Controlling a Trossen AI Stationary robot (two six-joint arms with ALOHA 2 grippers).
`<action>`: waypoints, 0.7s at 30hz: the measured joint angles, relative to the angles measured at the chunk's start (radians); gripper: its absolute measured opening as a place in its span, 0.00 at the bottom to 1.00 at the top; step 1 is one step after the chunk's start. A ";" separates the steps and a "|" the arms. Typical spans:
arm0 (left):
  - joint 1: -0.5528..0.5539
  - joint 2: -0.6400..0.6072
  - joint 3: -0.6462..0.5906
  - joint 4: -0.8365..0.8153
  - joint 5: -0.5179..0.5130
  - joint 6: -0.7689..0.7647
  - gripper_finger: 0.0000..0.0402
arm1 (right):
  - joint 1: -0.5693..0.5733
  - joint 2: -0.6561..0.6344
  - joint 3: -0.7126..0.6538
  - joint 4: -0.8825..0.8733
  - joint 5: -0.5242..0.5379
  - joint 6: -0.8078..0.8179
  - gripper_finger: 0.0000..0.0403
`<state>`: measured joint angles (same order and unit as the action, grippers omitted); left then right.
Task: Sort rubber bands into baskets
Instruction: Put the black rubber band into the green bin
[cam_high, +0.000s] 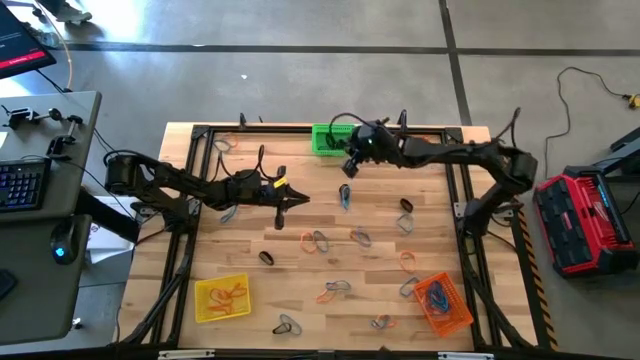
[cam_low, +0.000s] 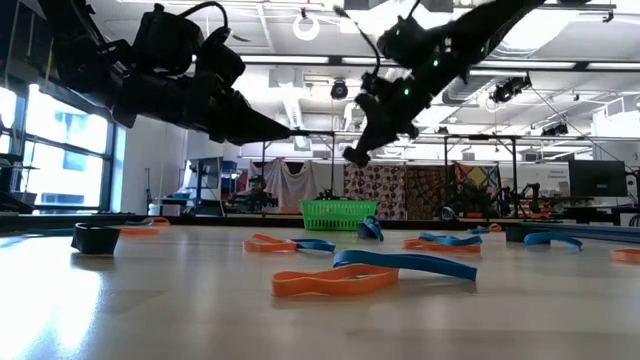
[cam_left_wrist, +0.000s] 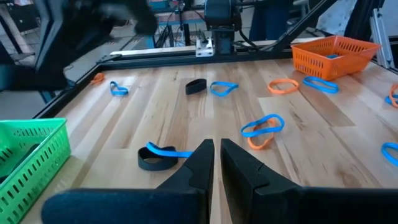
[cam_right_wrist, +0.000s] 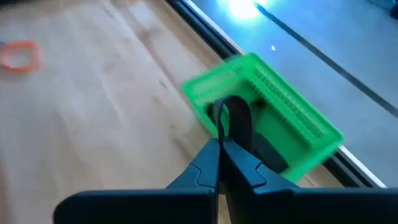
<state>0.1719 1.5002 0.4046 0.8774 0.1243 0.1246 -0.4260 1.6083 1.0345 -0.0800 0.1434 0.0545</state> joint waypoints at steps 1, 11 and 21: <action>0.000 0.000 0.000 0.002 0.000 0.000 0.05 | -0.019 0.016 0.008 -0.009 -0.004 -0.003 0.00; 0.000 0.000 0.000 0.004 -0.004 0.002 0.05 | -0.119 0.209 0.199 -0.053 -0.026 -0.073 0.00; 0.000 0.000 0.001 0.002 -0.004 0.025 0.05 | -0.131 0.382 0.398 -0.243 -0.022 -0.167 0.00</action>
<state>0.1719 1.5002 0.4057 0.8791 0.1198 0.1498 -0.5568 1.9905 1.4329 -0.3228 0.1212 -0.1125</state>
